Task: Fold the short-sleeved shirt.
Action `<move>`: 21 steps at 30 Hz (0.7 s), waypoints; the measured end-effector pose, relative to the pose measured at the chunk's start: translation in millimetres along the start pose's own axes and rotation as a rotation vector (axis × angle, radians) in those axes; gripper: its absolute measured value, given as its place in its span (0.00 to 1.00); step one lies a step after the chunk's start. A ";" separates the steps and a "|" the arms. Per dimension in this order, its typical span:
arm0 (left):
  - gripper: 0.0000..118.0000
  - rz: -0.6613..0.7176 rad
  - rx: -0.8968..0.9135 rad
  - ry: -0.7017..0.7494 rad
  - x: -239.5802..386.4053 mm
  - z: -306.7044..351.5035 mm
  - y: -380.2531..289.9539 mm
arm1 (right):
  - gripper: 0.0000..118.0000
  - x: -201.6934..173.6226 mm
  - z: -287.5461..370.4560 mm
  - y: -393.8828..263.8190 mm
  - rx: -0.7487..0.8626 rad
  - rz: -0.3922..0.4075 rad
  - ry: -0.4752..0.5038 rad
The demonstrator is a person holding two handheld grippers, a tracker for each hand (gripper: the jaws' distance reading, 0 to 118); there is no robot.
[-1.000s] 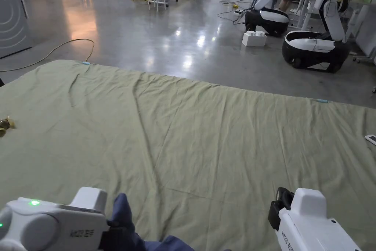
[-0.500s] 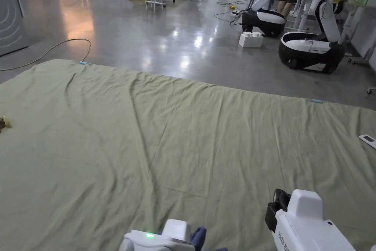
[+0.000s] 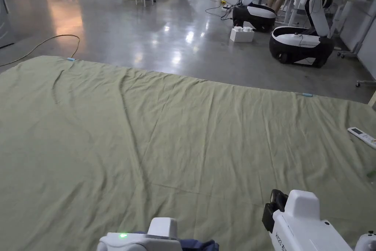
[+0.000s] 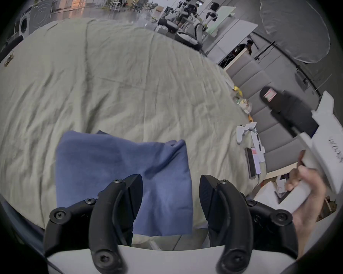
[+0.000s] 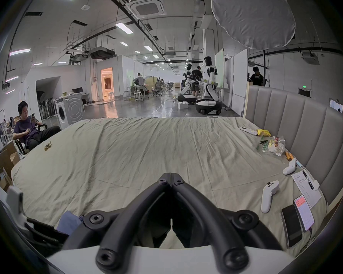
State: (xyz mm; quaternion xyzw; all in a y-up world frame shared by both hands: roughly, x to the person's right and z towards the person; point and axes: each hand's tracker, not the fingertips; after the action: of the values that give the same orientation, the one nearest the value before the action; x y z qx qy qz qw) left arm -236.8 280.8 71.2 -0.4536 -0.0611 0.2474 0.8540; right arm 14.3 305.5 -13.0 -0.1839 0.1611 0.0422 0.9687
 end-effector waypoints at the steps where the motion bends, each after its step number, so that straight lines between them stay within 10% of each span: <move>1: 0.52 0.001 0.016 -0.003 -1.4 3.3 -0.3 | 0.00 0.3 0.1 -0.9 0.000 -0.003 0.000; 4: 0.49 -0.012 0.020 0.041 -4.0 -4.5 -4.2 | 0.00 -0.2 0.1 -2.6 -0.003 -0.002 -0.001; 7: 0.14 -0.013 -0.029 0.071 -6.7 -28.3 -10.5 | 0.01 -0.9 0.7 -4.8 -0.005 -0.004 0.001; 21: 0.11 -0.066 -0.093 0.035 4.9 -85.7 -41.5 | 0.00 0.4 9.6 -5.6 -0.006 0.014 0.003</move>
State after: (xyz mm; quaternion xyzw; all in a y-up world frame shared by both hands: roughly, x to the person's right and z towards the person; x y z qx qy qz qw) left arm -189.1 200.0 54.2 -0.4948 -0.0722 0.2082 0.8406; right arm 18.3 303.8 -2.8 -0.1856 0.1636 0.0490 0.9677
